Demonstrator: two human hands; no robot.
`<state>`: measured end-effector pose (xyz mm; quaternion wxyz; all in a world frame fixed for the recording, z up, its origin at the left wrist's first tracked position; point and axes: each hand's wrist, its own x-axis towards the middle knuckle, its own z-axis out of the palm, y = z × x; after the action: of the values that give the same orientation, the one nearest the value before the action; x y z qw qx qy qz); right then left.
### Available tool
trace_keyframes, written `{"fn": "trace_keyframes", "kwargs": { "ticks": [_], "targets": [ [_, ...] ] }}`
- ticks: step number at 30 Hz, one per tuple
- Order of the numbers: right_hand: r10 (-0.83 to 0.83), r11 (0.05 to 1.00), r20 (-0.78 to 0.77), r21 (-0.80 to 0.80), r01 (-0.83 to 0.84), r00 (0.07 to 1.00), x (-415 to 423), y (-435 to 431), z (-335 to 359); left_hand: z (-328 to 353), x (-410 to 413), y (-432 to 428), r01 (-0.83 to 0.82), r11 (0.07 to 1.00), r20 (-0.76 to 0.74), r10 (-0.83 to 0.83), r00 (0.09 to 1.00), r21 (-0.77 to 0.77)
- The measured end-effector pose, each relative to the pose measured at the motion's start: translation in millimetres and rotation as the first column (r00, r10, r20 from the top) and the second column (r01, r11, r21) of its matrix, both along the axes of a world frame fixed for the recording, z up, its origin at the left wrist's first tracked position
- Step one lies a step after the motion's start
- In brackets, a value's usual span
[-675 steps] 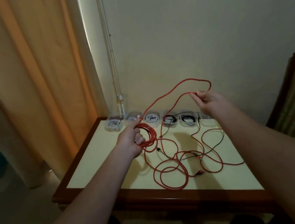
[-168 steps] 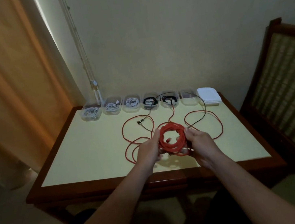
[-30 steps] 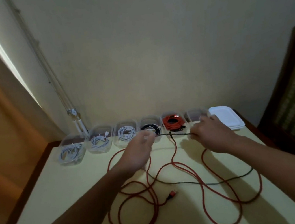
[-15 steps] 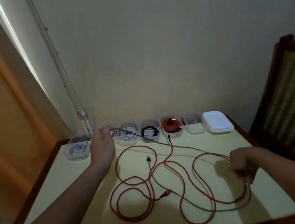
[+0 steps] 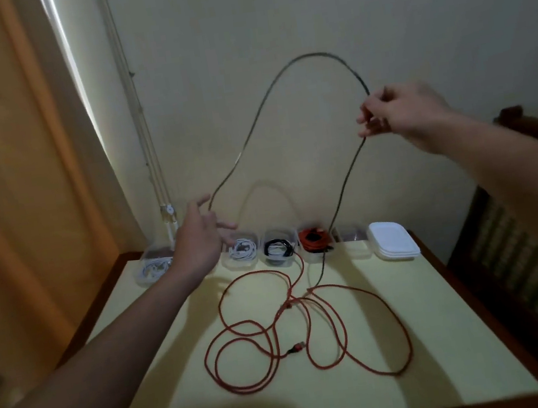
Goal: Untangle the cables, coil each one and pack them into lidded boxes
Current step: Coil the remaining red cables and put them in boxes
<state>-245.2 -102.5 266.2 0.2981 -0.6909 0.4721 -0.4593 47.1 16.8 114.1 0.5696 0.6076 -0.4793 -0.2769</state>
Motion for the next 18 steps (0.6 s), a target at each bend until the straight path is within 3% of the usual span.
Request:
{"fn": "trace_keyframes", "kwargs": {
  "ticks": [4,8,14,18],
  "targets": [
    [-0.061,0.969,0.051,-0.238,0.071,0.997,14.5,6.2,35.5,20.0,-2.9,7.2,0.045,0.999,-0.140,-0.048,0.989,-0.026],
    [-0.145,0.917,0.065,-0.366,0.158,0.987,15.0,12.3,58.1,33.4,-2.4,12.2,0.076,0.996,-0.189,-0.084,0.978,-0.047],
    [-0.149,0.907,0.038,-0.392,0.152,0.988,8.0,24.9,74.8,62.4,5.6,12.3,0.062,0.992,-0.316,-0.094,0.944,-0.111],
    [-0.118,0.927,-0.100,-0.367,0.073,0.988,13.5,39.5,85.6,83.8,-0.1,18.2,0.074,0.987,-0.318,-0.115,0.941,-0.139]
  ]
}}
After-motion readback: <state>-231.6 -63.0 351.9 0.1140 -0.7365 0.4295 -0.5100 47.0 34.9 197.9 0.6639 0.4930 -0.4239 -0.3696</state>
